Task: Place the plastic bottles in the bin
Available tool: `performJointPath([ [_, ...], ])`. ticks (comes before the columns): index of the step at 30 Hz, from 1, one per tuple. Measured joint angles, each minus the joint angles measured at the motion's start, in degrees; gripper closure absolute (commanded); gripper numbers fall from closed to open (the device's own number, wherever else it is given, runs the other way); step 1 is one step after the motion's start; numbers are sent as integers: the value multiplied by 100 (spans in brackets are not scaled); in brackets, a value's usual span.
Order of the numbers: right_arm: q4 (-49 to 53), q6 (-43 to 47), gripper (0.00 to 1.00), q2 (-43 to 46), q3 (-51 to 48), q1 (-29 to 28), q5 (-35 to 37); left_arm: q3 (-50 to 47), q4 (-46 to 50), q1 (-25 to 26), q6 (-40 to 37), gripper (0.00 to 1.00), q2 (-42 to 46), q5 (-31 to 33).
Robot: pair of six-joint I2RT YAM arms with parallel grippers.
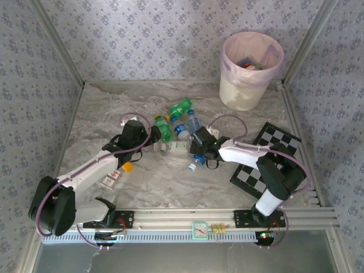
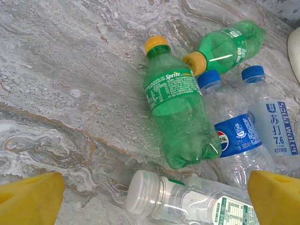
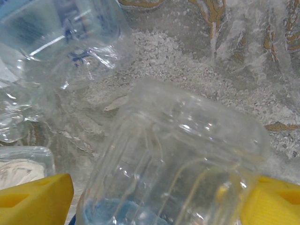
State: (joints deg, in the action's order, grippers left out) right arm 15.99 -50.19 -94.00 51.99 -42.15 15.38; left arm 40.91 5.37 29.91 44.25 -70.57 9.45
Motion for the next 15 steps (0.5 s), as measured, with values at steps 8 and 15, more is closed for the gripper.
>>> performJointPath([
  [8, -2, -2, 15, -122, 0, 0, 35, 0, -2, -4, 20, 0, 0, -2],
  [15, -50, -42, 20, -254, 0, 0, 33, 0, -2, -4, 44, 0, 0, -2],
])
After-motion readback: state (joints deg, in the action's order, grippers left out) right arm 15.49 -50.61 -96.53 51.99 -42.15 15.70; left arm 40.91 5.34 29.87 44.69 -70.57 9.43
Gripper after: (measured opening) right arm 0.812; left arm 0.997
